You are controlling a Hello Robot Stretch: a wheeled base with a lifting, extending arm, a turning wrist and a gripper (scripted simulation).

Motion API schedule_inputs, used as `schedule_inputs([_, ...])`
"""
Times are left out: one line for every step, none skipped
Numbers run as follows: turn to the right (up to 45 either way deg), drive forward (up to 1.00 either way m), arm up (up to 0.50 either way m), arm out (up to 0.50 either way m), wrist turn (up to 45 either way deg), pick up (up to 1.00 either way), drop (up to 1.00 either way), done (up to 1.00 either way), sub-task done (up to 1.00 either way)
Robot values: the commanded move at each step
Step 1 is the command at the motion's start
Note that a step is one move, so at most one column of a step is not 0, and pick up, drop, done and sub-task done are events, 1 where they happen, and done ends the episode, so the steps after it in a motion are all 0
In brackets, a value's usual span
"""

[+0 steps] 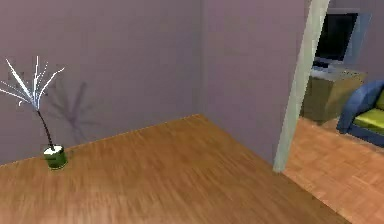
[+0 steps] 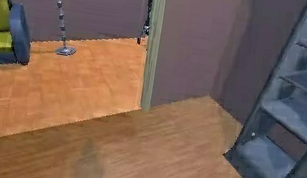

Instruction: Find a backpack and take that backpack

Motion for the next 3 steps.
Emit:
schedule_inputs([45.0,0.00,0.00,0.00,0.0,0.00,0.00,0.00,0.00])
schedule_inputs([27.0,0.00,0.00,0.00,0.0,0.00,0.00,0.00,0.00])
schedule_inputs([0.0,1.00,0.00,0.00,0.0,0.00,0.00,0.00,0.00])
